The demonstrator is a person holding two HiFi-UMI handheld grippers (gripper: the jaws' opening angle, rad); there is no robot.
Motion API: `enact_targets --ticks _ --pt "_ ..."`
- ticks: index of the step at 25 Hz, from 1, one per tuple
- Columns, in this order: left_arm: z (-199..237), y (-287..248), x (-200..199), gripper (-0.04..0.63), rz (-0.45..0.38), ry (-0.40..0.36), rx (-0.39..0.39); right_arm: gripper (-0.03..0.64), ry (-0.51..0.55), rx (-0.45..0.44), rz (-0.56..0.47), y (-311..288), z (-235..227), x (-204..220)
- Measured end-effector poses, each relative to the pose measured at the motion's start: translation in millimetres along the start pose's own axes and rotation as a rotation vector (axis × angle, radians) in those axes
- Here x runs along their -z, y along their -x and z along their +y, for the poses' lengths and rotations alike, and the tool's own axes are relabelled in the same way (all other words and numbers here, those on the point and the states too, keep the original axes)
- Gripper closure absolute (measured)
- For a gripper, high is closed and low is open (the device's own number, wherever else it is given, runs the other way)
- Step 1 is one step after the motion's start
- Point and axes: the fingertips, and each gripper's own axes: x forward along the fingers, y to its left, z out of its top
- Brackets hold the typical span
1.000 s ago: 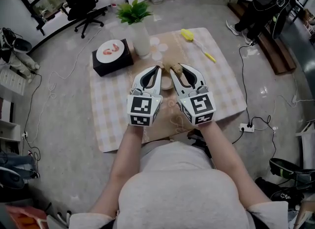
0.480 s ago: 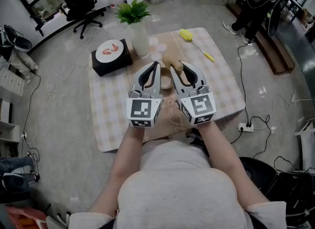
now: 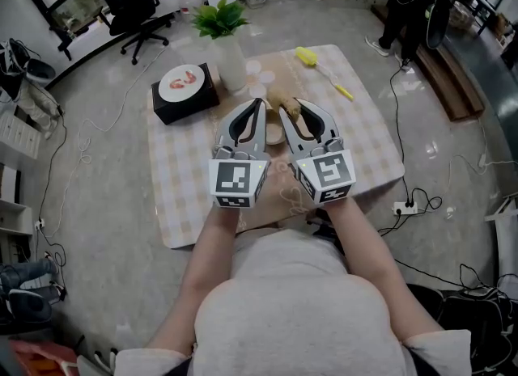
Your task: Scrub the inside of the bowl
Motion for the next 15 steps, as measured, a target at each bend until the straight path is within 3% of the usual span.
enact_targets --ticks 7,15 --pt "7.1 0.7 -0.9 0.592 -0.002 0.011 -0.014 0.514 -0.014 -0.001 0.004 -3.4 -2.0 0.0" --pt "9.6 0.4 -2.8 0.592 -0.002 0.023 -0.025 0.514 -0.106 -0.070 0.031 -8.6 -1.2 6.6"
